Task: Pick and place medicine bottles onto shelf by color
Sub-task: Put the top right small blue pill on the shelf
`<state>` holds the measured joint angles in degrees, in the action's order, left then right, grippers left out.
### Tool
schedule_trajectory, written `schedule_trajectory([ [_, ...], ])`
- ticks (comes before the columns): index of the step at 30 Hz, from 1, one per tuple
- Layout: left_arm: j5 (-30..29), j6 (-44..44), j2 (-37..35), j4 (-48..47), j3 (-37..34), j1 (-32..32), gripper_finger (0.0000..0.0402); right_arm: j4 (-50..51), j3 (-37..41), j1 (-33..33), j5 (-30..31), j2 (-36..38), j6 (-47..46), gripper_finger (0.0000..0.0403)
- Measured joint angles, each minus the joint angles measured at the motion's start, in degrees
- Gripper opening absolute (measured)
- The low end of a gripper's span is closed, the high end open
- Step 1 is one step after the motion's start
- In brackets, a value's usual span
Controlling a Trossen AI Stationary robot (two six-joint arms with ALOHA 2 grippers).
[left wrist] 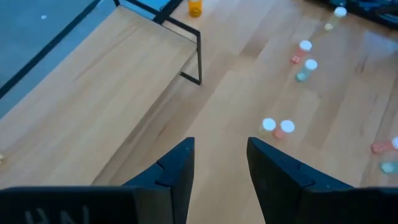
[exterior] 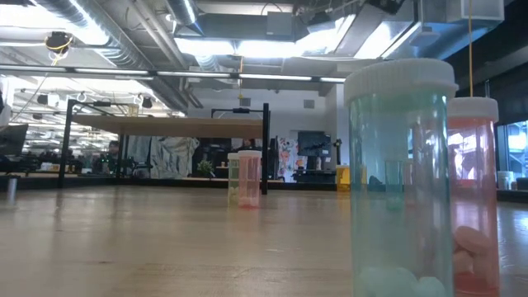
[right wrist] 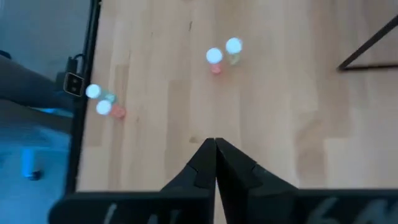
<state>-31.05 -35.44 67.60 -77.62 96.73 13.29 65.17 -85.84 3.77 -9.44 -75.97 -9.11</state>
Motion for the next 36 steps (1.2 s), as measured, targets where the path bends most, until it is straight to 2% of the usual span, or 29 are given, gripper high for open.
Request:
schedule_trajectory([
  [5, -1.6, 0.2, -0.5, 0.1, 0.0, 1.2, 0.0141, -0.6, 0.0, 0.0, -2.0, -2.2, -5.2, 0.0046],
  [9, -1.8, -0.1, -1.0, 0.3, 0.0, 1.6, 0.0141, -0.6, 0.0, 0.0, -2.2, -3.6, -5.6, 0.0087],
  [16, -1.8, -0.4, -1.4, 0.5, 0.0, 1.7, 0.0141, -0.3, 0.0, 0.2, -3.4, -6.5, 3.4, 0.0173],
  [19, -1.8, -0.4, -1.3, 0.5, 0.0, 1.7, 0.0141, 0.7, 0.0, 1.0, -3.8, -8.1, 8.2, 0.0194],
  [25, -1.8, -0.1, -1.3, 0.5, 0.0, 1.7, 0.0141, 2.1, 0.0, 3.0, -3.7, -12.1, 14.9, 0.0195],
  [36, -1.7, 0.1, -1.3, 0.0, 0.0, 1.6, 0.0141, 3.4, 0.0, 3.4, -2.2, -21.7, 18.1, 0.0190],
])
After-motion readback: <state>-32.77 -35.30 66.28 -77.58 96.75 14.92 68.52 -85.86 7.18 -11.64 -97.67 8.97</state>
